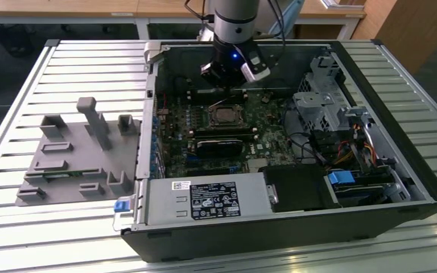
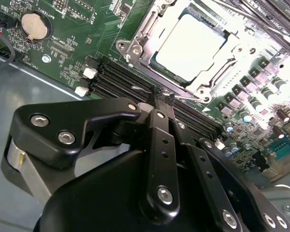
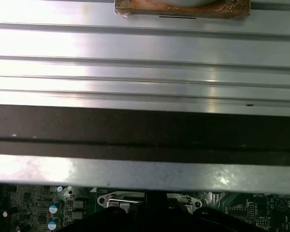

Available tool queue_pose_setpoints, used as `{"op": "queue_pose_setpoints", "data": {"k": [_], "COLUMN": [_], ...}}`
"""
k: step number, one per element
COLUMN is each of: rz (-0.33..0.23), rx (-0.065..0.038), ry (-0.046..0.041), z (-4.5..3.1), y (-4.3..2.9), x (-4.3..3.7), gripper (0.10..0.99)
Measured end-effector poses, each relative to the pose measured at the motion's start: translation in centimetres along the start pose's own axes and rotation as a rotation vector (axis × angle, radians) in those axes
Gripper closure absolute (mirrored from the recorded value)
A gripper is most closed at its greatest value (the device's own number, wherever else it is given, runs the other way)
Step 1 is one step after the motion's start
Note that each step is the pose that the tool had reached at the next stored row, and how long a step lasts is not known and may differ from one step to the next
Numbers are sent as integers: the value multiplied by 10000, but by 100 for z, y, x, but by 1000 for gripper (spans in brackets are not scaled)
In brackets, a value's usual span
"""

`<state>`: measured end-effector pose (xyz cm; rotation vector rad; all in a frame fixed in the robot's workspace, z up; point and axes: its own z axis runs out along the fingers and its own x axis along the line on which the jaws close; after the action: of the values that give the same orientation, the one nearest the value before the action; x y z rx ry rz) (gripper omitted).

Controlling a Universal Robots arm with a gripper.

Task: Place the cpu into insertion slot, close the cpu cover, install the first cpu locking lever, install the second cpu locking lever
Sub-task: 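Install the first cpu locking lever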

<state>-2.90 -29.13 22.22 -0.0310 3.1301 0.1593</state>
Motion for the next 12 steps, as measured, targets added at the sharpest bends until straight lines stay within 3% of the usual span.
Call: {"op": "queue_pose_setpoints", "data": {"k": [12], "rz": [0], "rx": [4], "ry": [1], "z": [76], "y": [4], "x": [-86], "gripper": [980]}}
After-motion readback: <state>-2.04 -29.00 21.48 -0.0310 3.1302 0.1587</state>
